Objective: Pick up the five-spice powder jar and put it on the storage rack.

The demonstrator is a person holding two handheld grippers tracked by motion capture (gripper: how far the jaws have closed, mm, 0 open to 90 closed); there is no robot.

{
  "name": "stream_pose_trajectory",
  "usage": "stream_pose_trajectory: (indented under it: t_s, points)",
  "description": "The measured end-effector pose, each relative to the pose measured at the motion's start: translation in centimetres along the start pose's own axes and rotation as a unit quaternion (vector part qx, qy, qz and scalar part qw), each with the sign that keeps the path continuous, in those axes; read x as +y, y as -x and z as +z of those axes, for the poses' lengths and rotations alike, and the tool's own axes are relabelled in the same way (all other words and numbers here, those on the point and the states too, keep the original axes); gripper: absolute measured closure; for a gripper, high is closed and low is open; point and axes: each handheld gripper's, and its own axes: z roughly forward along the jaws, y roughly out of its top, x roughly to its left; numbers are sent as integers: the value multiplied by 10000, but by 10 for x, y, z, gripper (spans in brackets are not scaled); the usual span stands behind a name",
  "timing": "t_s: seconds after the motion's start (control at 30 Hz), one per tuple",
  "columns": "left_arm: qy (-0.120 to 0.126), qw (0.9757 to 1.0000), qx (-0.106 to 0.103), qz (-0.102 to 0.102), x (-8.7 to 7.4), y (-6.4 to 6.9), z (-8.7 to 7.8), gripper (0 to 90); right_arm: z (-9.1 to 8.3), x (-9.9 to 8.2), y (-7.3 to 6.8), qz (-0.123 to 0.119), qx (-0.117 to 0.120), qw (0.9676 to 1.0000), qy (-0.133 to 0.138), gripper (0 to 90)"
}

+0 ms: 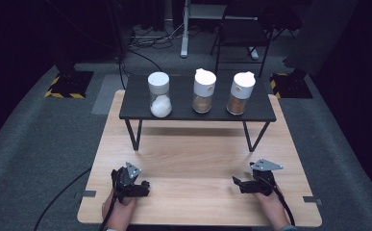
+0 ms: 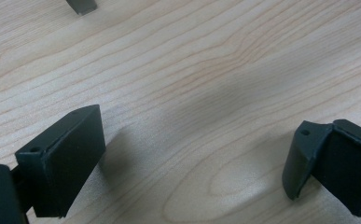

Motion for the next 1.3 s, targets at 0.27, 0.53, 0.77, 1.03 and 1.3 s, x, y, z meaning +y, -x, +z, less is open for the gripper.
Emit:
stream_pose_trajectory:
  t_s: [0.27,0.53,0.77,1.03,1.3]
  points:
    - [0,10000,2,-4,0,0,0,36,8,1,0,73,16,9997,-228,27]
    - [2,10000,0,-14,0,0,0,36,12,7,-3,-6,-105,9988,-480,20]
    - [-2,10000,2,-9,0,0,0,36,12,7,-4,9,-124,9987,-491,11]
    - [-2,10000,2,-8,0,0,0,36,12,8,-5,19,-143,9986,-500,7]
    - [-2,10000,3,-10,0,0,0,36,12,8,-5,19,-143,9986,-500,7]
